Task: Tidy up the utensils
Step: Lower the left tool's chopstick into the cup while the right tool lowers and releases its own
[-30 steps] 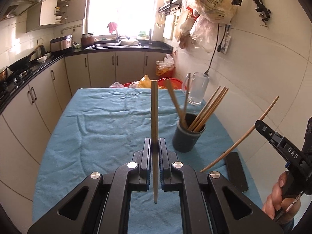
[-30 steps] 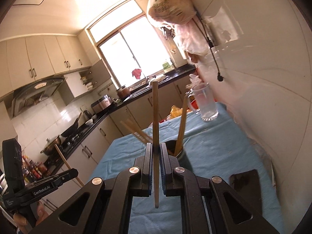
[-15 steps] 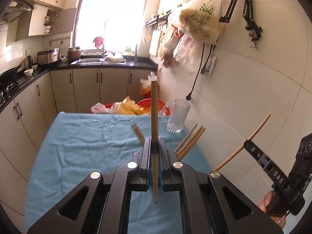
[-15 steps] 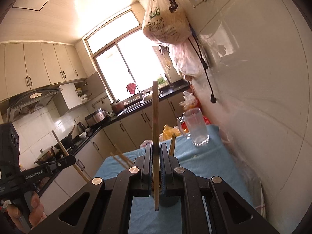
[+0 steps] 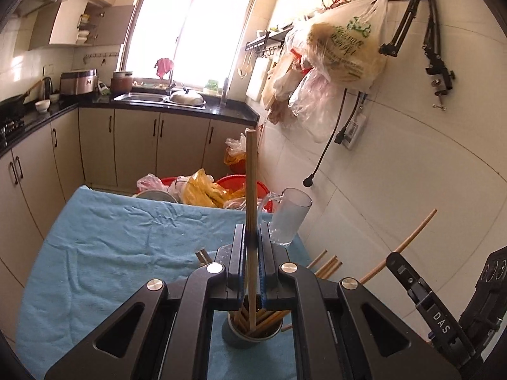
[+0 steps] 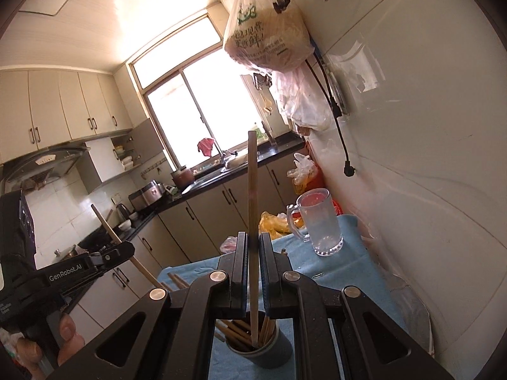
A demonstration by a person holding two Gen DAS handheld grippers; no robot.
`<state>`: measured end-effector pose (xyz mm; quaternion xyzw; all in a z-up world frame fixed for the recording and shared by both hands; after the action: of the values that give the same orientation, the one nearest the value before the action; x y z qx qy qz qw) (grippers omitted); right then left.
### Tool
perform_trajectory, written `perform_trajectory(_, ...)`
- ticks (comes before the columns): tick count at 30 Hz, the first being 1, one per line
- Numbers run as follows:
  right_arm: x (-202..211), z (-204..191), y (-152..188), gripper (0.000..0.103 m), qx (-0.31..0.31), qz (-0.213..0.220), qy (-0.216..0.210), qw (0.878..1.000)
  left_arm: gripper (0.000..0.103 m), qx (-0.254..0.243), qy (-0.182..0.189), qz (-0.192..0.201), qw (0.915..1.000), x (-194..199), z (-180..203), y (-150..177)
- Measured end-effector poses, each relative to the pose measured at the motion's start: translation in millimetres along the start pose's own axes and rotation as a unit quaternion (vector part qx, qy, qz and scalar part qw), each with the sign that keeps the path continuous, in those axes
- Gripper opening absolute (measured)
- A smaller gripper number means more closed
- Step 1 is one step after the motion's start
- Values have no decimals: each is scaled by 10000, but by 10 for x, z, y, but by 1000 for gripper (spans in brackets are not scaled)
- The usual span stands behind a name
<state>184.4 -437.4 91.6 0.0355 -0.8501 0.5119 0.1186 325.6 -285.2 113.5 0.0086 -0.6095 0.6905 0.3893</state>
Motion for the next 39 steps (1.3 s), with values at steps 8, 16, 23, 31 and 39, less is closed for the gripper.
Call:
perform_trajectory(8, -328, 73, 170, 8, -19, -279, 112, 9995, 6, 116, 43, -190, 9997, -311, -163, 267)
perform_trajectory(16, -513, 130, 383, 8, -21, -574, 162, 9982, 7, 81, 65, -386, 9992, -451, -261, 522)
perform_trajectory(23, -617, 199, 600, 8, -27, -828, 241, 9963, 7, 24, 73, -545, 9985, -542, -303, 651)
perform_trajectory(31, -700, 231, 727, 8, 6, -986, 306, 9947, 7, -48, 88, -571, 9983, -570, -320, 713)
perform_trajectory(39, -693, 225, 735, 9, -22, -1028, 266, 9943, 8, -113, 38, -524, 9986, -568, -314, 714)
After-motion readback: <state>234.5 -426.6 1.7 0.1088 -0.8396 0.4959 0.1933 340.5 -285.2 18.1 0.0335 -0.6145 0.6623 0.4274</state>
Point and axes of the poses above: each gripper's, at about its wrist camera, not at the fingertips, and x roughly against the way its jaws point, z to its right, y to its underside, the point moved 6 cm from there along -x, roughly the way its jaws point
